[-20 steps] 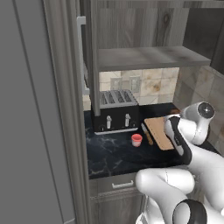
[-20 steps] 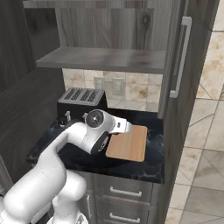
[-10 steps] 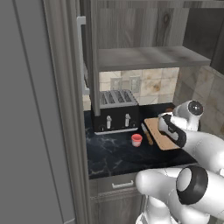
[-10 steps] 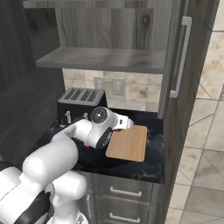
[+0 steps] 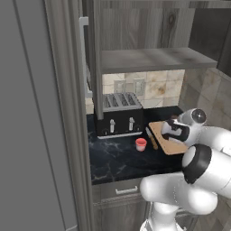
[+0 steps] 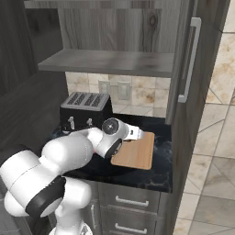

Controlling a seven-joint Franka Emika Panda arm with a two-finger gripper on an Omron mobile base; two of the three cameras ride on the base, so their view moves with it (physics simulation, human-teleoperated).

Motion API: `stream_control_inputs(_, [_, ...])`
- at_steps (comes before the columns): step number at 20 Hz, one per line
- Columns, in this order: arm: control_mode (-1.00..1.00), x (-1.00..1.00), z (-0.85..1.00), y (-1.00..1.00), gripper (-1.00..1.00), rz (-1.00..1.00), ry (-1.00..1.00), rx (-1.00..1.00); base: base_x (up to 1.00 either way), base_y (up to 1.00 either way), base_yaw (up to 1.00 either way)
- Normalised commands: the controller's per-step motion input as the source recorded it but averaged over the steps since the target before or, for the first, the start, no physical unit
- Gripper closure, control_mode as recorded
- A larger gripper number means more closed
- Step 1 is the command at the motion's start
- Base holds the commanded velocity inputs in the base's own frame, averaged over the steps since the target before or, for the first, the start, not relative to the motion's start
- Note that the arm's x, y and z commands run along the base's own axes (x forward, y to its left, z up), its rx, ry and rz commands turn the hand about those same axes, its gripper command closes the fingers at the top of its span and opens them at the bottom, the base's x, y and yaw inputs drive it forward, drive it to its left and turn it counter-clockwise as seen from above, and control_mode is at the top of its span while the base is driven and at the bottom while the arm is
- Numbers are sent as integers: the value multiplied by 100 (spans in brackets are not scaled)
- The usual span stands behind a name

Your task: Pick the bread, place it on the cutting board, pick the jam, place it on the counter, and close the cabinet.

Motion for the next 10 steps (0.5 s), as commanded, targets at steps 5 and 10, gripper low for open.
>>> stream_control_inputs(5, [-100,8,-21,-13,100,0,4,0,0,0,0])
stream_control_inputs(10, [-100,0,-24,0,100,0,7,0,0,0,0])
